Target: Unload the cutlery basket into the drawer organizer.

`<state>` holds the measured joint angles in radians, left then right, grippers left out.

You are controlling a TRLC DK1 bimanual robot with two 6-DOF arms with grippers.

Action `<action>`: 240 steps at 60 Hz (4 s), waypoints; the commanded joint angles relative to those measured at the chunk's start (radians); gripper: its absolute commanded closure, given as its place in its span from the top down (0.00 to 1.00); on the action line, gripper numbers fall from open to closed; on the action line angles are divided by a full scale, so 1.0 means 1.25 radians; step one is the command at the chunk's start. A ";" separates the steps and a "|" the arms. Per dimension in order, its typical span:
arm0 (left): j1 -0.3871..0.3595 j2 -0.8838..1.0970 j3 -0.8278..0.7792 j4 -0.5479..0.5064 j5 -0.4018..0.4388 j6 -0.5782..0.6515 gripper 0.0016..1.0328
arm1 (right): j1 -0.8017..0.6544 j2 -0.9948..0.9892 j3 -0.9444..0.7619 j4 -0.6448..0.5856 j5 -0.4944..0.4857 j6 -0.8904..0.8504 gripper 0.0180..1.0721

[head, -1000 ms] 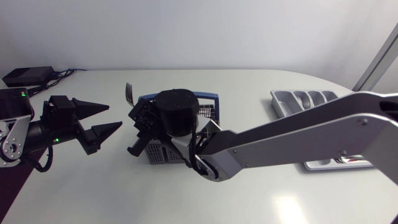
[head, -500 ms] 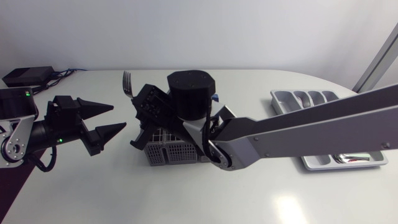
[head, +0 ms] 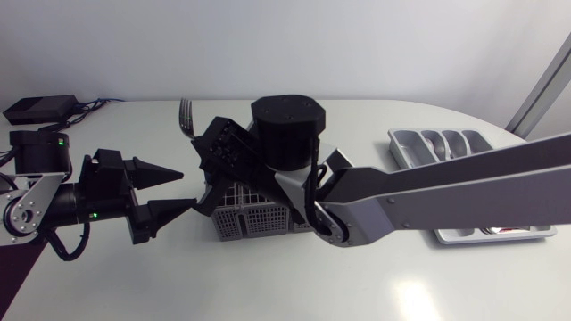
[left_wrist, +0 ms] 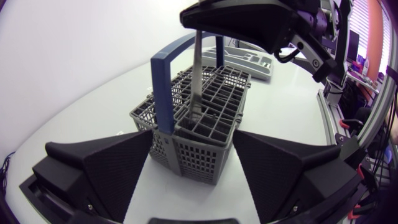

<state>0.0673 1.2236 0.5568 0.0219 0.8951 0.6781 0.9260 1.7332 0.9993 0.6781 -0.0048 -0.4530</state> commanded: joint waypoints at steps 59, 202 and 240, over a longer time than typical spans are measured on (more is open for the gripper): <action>-0.007 -0.043 -0.009 -0.037 -0.046 -0.010 0.87 | -0.012 -0.202 -0.001 -0.176 0.005 0.027 0.07; -0.132 -0.079 0.134 -0.148 -0.300 -0.077 0.91 | -0.975 0.397 0.679 -0.963 0.296 -0.028 0.06; -0.166 -0.070 0.144 -0.161 -0.323 -0.090 0.91 | -0.954 0.549 0.785 -1.055 0.317 -0.023 0.10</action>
<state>-0.1333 1.1252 0.7025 -0.1680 0.4919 0.5758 -0.2756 2.3756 1.9503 -0.6262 0.3832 -0.4835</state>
